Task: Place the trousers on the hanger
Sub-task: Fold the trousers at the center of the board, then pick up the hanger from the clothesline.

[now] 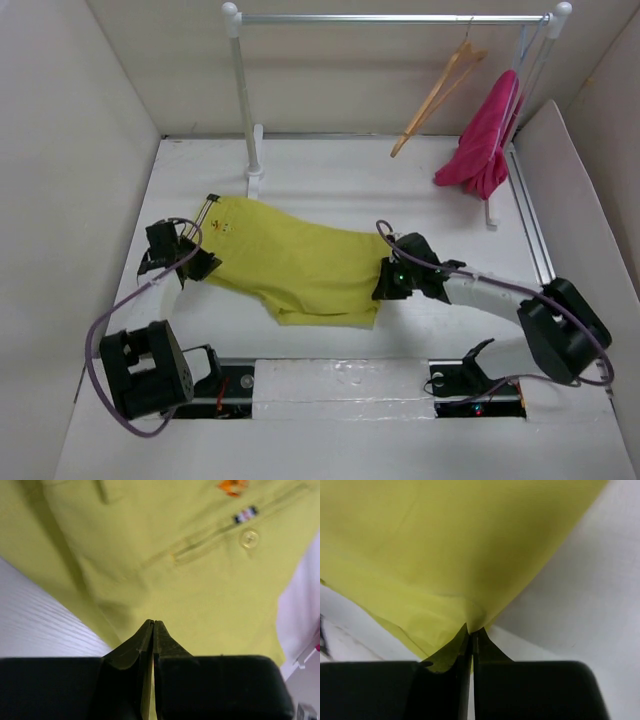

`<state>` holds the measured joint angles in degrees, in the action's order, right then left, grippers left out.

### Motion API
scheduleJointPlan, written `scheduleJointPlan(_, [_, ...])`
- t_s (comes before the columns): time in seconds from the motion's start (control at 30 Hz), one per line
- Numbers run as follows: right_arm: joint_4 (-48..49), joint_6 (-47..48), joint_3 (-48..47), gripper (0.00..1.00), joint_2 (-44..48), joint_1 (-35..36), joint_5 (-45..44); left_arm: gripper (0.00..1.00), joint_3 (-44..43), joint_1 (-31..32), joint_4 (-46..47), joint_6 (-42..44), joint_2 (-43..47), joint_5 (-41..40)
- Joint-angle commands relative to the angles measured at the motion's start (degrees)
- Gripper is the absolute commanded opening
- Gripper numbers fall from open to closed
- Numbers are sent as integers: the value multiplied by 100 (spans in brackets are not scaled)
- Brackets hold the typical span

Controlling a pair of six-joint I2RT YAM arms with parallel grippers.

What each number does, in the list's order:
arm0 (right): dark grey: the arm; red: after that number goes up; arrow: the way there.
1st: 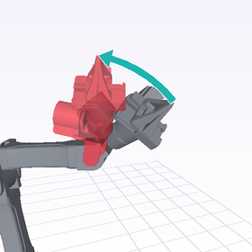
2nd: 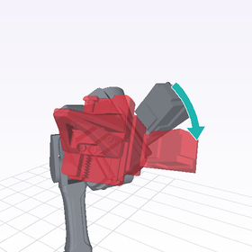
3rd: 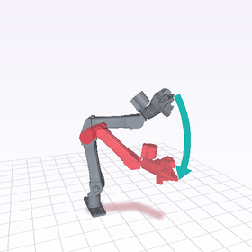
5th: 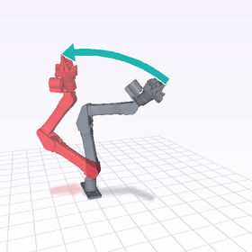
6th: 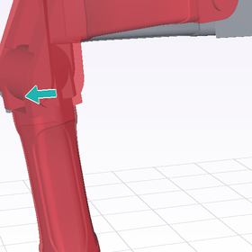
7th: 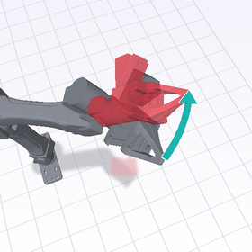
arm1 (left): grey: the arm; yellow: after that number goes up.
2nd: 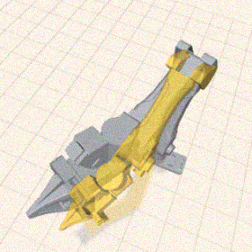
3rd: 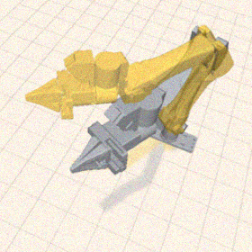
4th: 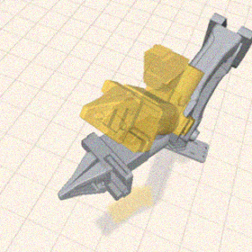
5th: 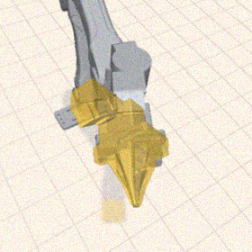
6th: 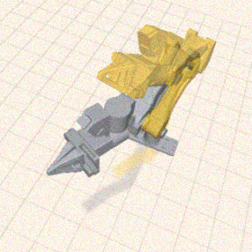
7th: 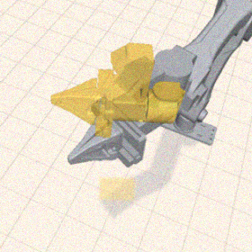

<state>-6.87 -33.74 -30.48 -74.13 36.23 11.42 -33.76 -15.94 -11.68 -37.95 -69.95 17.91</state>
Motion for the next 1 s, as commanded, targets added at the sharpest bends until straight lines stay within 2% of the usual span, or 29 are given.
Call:
scheduleJointPlan(0.0, [715, 937, -1060, 0, -757, -396, 10, 0, -183, 345, -142, -63, 596, 116])
scheduleJointPlan(0.07, [223, 1629, -1643, 0, -1207, -607, 192, 0, -184, 914, 129, -211, 833, 291])
scheduleJointPlan(0.13, [-198, 1939, -2416, 0, -1725, -880, 290, 0, -184, 1434, 402, -370, 1027, 257])
scheduleJointPlan(0.17, [-357, 2185, -2610, 0, -1850, -933, 378, 0, -210, 1993, 647, -449, 1080, 65])
scheduleJointPlan(0.23, [-673, 2283, -2910, 1, -1930, -994, 344, 0, -498, 2480, 764, -520, 888, -190])
scheduleJointPlan(0.27, [-736, 2319, -2902, 12, -1886, -995, 265, 0, -639, 2665, 738, -476, 487, -426])
scheduleJointPlan(0.33, [-937, 2293, -2667, 28, -1711, -1047, 194, 0, -1149, 2842, 615, -248, -24, -639])
scheduleJointPlan(0.37, [-973, 2249, -2552, 47, -1458, -1117, 264, 0, -1281, 2843, 493, -187, -549, -823])
scheduleJointPlan(0.47, [-991, 2048, -2000, 58, -721, -1066, 300, 0, -1651, 2527, 264, 121, -1395, -990])
scheduleJointPlan(0.53, [-1061, 1942, -1874, 55, -385, -925, 247, 0, -1678, 2456, 193, 209, -1626, -1140])
scheduleJointPlan(0.57, [-1079, 1854, -1848, 36, -200, -707, 168, 0, -1661, 2456, 45, 192, -1705, -1411])
scheduleJointPlan(0.63, [-1175, 1739, -1917, 6, 353, -399, 37, 0, -1459, 2456, 34, 227, -1575, -1475])
scheduleJointPlan(0.67, [-1245, 1617, -2014, 0, 520, -75, -51, 0, -1362, 2456, 139, 279, -1200, -1466])
scheduleJointPlan(0.73, [-1421, 1502, -2417, 0, 951, 225, -113, 0, -1063, 2543, 463, 525, -672, -1300])
scheduleJointPlan(0.77, [-1518, 1380, -2602, 0, 1083, 357, -140, 0, -1037, 2744, 717, 752, -138, -1203])
scheduleJointPlan(0.83, [-1615, 1308, -3225, 0, 1408, 700, -288, 0, -1202, 2964, 808, 859, 252, -1281])
scheduleJointPlan(0.93, [-2193, 1500, -4454, 0, 1428, 693, -1069, 0, -1624, 3430, 755, 1123, 500, -1396])
scheduleJointPlan(0.97, [-2396, 1589, -4806, 16, 1332, 545, -1489, 0, -1730, 3597, 738, 1184, 500, -1465])
